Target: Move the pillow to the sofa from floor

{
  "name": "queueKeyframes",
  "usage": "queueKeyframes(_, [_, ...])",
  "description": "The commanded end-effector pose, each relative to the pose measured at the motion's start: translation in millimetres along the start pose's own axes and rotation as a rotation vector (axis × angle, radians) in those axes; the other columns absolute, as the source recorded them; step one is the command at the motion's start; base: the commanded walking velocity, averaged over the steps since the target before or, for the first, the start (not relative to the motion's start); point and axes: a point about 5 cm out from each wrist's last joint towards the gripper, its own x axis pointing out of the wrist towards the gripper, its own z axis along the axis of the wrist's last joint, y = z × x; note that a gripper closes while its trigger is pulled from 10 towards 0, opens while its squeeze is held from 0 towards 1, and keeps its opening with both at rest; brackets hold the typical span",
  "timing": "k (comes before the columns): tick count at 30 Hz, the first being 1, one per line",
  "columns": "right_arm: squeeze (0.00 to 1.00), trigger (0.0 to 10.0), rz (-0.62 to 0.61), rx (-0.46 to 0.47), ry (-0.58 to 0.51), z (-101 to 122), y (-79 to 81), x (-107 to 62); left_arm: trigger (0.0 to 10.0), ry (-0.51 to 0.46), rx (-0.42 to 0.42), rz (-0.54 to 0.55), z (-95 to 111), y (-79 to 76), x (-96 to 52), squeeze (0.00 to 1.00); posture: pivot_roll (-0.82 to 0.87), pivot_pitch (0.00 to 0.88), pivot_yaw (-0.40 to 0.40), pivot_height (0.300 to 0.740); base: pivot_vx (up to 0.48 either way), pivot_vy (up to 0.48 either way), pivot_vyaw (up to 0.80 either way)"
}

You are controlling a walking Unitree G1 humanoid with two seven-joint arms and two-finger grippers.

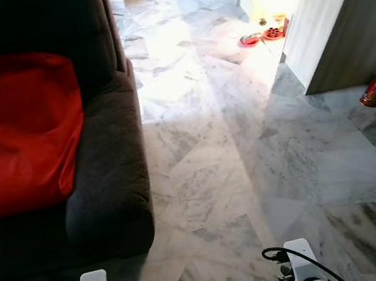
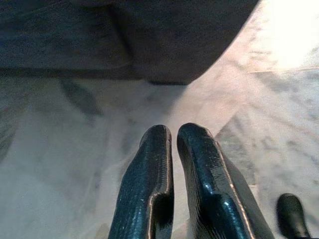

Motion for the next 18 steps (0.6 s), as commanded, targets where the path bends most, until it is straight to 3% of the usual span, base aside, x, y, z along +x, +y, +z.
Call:
queueKeyframes(1, [0.0,10.0,-0.008,0.022,0.017,-6,-0.4,-0.9,10.0,0.06,-0.025,-0.043,-10,-6.5,-2.3,0.0,0.16,0.122,-0.023,0.723,0.0,0.0,-0.71])
queueKeyframes(6, [0.0,10.0,-0.008,0.02,0.018,-6,0.2,-0.9,10.0,0.071,-0.012,-0.083,-11,-17.2,-1.7,0.0,0.16,0.115,-0.021,0.723,0.0,0.0,-0.71])
queueKeyframes(18, [0.0,10.0,-0.011,0.009,0.01,-4,-2.6,-0.8,10.0,0.081,-0.008,-0.069,-13,-19.8,-2.2,0.0,0.16,0.086,-0.021,0.723,0.0,0.0,-0.64])
